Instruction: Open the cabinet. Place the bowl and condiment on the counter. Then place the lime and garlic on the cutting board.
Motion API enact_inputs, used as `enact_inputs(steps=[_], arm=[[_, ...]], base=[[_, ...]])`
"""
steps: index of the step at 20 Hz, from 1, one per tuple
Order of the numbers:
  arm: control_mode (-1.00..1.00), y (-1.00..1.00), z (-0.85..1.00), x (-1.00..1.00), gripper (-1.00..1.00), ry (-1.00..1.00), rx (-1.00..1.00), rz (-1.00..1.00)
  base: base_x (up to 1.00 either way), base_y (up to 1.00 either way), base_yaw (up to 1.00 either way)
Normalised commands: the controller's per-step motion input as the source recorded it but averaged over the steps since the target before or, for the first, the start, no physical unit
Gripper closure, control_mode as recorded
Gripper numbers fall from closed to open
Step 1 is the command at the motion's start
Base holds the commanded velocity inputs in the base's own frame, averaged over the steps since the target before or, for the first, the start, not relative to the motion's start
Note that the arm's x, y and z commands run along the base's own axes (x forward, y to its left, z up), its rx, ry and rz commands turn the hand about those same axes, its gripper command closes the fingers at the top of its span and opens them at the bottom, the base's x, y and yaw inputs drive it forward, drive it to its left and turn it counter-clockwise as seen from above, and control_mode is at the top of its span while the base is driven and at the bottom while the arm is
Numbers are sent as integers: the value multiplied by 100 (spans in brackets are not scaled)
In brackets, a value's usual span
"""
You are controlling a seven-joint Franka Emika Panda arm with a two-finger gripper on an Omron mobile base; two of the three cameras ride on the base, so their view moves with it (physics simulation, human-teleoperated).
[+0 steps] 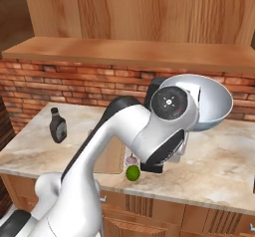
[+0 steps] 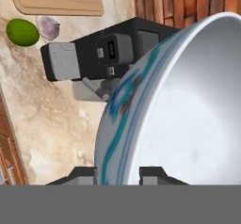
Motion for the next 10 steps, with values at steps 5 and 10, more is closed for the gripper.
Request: enact_inputs(steps=[5,10], arm=[[-100,-24,-28,6,100,0,0,-1],[-100,-18,-30,14,100,0,0,-2]], base=[[0,0,0],[0,0,0]])
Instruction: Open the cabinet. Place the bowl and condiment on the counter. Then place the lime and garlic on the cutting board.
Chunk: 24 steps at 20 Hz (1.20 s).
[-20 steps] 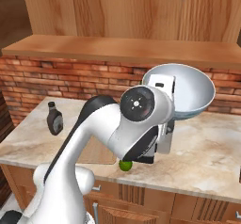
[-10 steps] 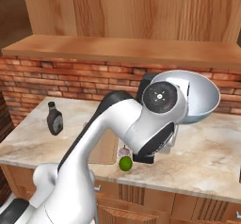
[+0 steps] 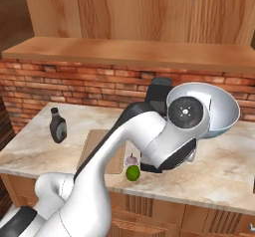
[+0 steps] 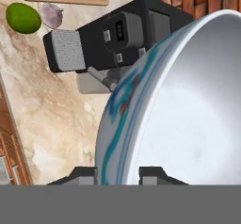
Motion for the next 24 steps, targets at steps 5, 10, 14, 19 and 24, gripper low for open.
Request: enact_inputs(steps=[5,10,14,19,24], arm=[[-100,-16,-23,25,100,0,0,-2],[-100,-21,-18,21,100,0,0,-3],[-100,-24,-19,16,100,2,0,-2],[-100,-23,-21,15,100,3,0,-1],[-100,-22,-23,14,100,4,0,0]], base=[[0,0,0],[0,0,0],[0,0,0],[0,0,0],[0,0,0]])
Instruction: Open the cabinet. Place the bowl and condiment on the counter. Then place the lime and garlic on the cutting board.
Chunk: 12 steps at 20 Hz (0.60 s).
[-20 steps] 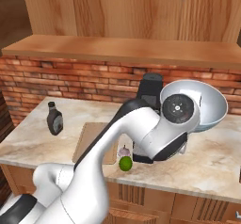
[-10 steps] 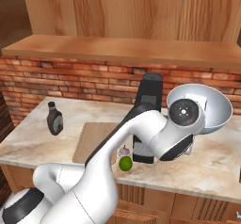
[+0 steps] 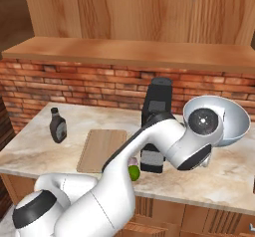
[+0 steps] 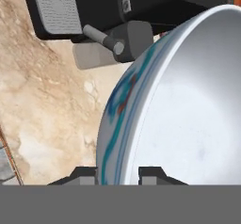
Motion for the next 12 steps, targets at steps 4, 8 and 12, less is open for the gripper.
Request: enact_inputs(steps=[4,8,12], arm=[[-100,-23,-24,10,100,3,0,0],[-100,-22,-26,11,100,2,0,0],[-100,-18,-28,15,100,4,0,0]], base=[[0,0,0],[0,0,0],[0,0,0]])
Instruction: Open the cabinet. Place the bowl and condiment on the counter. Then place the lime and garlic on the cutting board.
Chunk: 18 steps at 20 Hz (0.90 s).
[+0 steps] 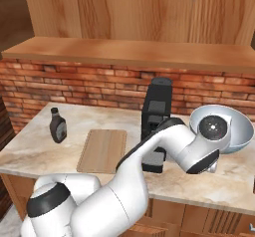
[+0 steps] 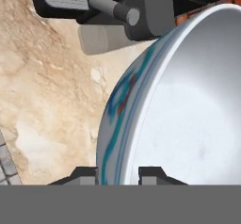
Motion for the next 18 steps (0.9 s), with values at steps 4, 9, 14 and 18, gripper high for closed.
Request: enact_inputs(steps=[4,9,14,18], arm=[[-100,-15,-28,23,100,4,0,0],[-100,-17,-25,20,100,4,0,0],[-100,-20,-27,13,100,4,0,0],[-100,-20,-34,8,100,0,0,0]], base=[[0,0,0],[0,0,0],[0,0,0],[0,0,0]])
